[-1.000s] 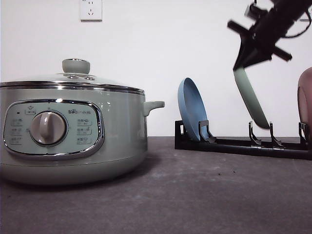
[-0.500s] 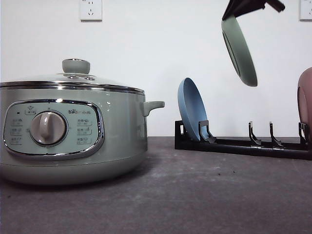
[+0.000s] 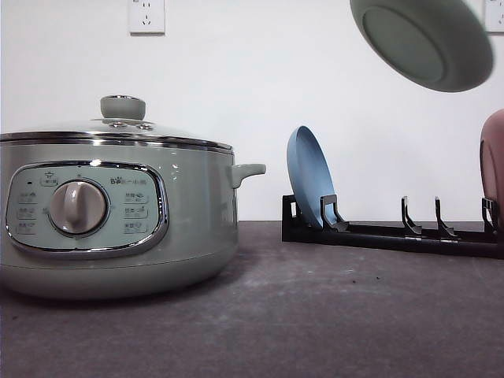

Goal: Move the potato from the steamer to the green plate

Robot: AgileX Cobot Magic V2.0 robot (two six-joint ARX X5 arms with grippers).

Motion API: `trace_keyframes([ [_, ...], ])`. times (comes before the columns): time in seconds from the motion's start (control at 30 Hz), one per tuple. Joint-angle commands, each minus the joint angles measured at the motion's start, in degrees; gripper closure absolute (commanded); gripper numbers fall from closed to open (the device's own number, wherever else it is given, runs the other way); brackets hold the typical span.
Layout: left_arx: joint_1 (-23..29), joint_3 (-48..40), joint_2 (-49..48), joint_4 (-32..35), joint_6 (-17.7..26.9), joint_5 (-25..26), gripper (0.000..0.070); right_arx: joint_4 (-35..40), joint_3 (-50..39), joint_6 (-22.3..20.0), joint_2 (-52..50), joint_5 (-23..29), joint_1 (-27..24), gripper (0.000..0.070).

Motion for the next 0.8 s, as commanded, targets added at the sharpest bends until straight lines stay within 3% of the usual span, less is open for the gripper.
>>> trace_keyframes([
  [0.0,0.0,1.0,0.3,0.8,0.5,0.3,0.0185,-1.5,-0.6,-1.6,0.2,2.5,2.8,0.0695],
  [0.27,0.0,1.0,0.3,1.2,0.5,0.3,0.0185,-3.6,-12.1,-0.2,-0.9,10.6,14.7,0.0695],
  [0.5,0.0,1.0,0.3,1.2,0.5,0.3,0.0185,-1.5,-23.4,2.7,-0.9,13.8,24.6,0.0695],
  [0.77,0.0,1.0,0.3,1.2,0.5,0.3,0.0185,7.0,-34.8,5.9,-0.7,14.1,31.4,0.0695],
])
